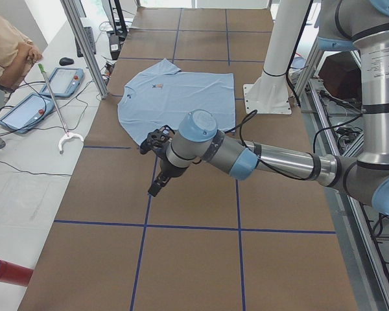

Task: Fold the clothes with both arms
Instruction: 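Move the right gripper toward the shirt's sleeve nearest it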

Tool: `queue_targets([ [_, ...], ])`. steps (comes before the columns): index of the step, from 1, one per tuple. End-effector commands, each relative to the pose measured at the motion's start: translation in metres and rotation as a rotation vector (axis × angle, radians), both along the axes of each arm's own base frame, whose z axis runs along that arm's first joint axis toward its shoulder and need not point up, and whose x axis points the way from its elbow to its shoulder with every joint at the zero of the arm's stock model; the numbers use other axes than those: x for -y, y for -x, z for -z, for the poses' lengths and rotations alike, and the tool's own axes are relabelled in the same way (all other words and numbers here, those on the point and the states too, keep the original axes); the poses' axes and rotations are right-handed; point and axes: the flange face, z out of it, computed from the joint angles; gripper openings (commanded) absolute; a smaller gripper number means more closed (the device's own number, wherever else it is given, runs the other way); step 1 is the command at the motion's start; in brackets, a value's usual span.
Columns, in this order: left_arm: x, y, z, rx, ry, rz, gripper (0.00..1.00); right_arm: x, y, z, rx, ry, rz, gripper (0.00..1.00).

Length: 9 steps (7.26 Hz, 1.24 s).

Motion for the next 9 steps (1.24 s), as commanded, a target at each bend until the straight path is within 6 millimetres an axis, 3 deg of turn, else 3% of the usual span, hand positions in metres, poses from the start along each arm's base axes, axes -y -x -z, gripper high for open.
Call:
queue_targets([
  [1, 0.018, 0.001, 0.005, 0.000, -0.050, -0.005, 1.00, 0.047, 0.016, -0.026, 0.091, -0.166, 0.042, 1.00],
  [2, 0.018, 0.001, 0.007, 0.000, -0.055, -0.005, 1.00, 0.062, 0.054, -0.040, 0.136, -0.150, 0.016, 1.00],
  [3, 0.018, 0.001, 0.008, 0.000, -0.056, -0.005, 1.00, 0.072, 0.103, -0.031, 0.189, -0.105, -0.056, 1.00],
  [4, 0.018, 0.001, 0.009, 0.001, -0.059, -0.006, 1.00, 0.072, 0.158, -0.027, 0.199, -0.114, -0.128, 1.00],
  [5, 0.017, 0.000, 0.008, 0.001, -0.059, -0.006, 1.00, 0.078, 0.226, -0.010, 0.214, -0.118, -0.196, 1.00],
  [7, 0.015, 0.000, 0.010, 0.001, -0.063, -0.008, 1.00, 0.095, 0.340, 0.010, 0.220, -0.130, -0.262, 0.88],
  [8, 0.015, 0.001, 0.009, 0.001, -0.061, -0.006, 1.00, 0.091, 0.377, 0.010, 0.234, -0.120, -0.282, 0.79],
  [9, 0.015, 0.000, 0.009, 0.001, -0.061, -0.008, 1.00, 0.083, 0.396, 0.006, 0.219, -0.132, -0.281, 0.76],
])
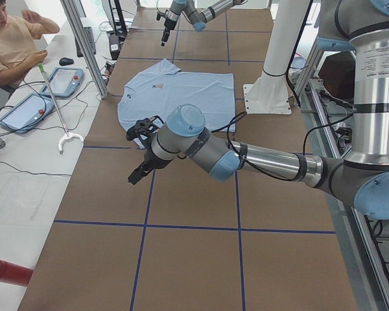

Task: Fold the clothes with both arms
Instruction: 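Move the right gripper toward the shirt's sleeve nearest it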

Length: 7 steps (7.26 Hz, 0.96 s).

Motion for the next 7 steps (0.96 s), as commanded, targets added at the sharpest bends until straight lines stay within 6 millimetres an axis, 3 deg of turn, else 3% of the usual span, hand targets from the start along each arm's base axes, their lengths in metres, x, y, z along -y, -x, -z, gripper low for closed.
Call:
queue_targets([
  [1, 0.000, 0.000, 0.000, 0.000, 0.000, -0.001, 1.00, -0.012, 0.046, -0.006, -0.013, -0.003, -0.009, 0.71],
  [6, 0.000, 0.000, 0.000, 0.000, -0.001, -0.001, 1.00, -0.011, 0.053, -0.025, -0.039, 0.023, -0.005, 0.49],
  [7, 0.000, 0.000, 0.000, 0.000, 0.000, -0.001, 1.00, -0.011, 0.053, -0.025, -0.039, 0.023, -0.005, 0.38],
])
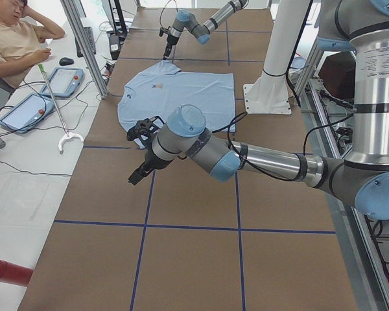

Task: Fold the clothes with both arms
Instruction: 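Move the right gripper toward the shirt's sleeve nearest it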

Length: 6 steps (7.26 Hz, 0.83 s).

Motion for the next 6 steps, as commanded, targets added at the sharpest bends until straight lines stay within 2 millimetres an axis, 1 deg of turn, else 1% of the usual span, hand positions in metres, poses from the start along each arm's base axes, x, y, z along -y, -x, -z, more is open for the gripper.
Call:
queue_targets([
  [1, 0.000, 0.000, 0.000, 0.000, -0.001, -0.001, 1.00, 0.000, 0.001, -0.002, -0.002, 0.003, 0.001, 0.16],
  [2, 0.000, 0.000, 0.000, 0.000, 0.000, 0.001, 1.00, 0.000, 0.001, -0.002, -0.002, 0.003, 0.001, 0.00],
  [3, -0.001, 0.000, 0.001, 0.000, -0.003, 0.001, 1.00, 0.000, 0.002, -0.002, -0.002, 0.003, 0.002, 0.00],
  [4, -0.002, 0.000, 0.003, 0.001, -0.004, 0.001, 1.00, 0.001, 0.003, 0.006, 0.009, -0.005, 0.002, 0.00],
  [6, -0.002, 0.000, 0.003, 0.001, -0.005, 0.000, 1.00, 0.021, 0.018, 0.056, 0.018, -0.001, -0.011, 0.00],
])
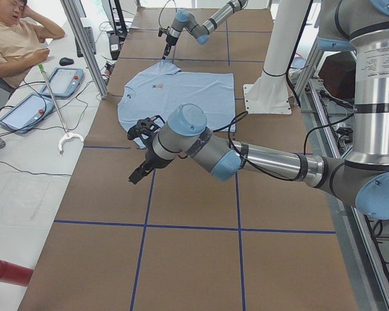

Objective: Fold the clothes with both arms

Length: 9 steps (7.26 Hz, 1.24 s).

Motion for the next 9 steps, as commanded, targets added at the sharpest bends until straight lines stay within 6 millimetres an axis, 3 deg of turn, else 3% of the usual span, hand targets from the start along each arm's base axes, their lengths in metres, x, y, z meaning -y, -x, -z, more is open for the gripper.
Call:
queue_targets([
  [1, -0.001, 0.000, 0.000, -0.001, 0.000, -0.001, 1.00, 0.016, 0.017, 0.064, 0.014, 0.057, -0.057, 0.00],
  [2, -0.002, -0.001, -0.001, -0.006, 0.003, -0.005, 1.00, 0.015, 0.052, 0.109, -0.005, 0.083, -0.112, 0.00],
  [3, -0.002, -0.001, -0.002, -0.011, 0.003, -0.011, 1.00, 0.004, 0.100, 0.150, -0.022, 0.090, -0.167, 0.00],
  [4, -0.002, -0.001, -0.002, -0.012, 0.003, -0.012, 1.00, -0.008, 0.133, 0.174, -0.017, 0.090, -0.212, 0.00],
  [6, -0.003, -0.001, -0.003, -0.012, 0.005, -0.013, 1.00, -0.026, 0.179, 0.182, -0.046, 0.051, -0.224, 0.00],
  [8, -0.003, -0.001, -0.004, -0.011, 0.006, -0.013, 1.00, -0.033, 0.191, 0.184, -0.051, 0.042, -0.210, 0.00],
  [9, -0.003, -0.001, -0.004, -0.012, 0.007, -0.013, 1.00, -0.030, 0.199, 0.188, -0.057, 0.043, -0.213, 0.18],
])
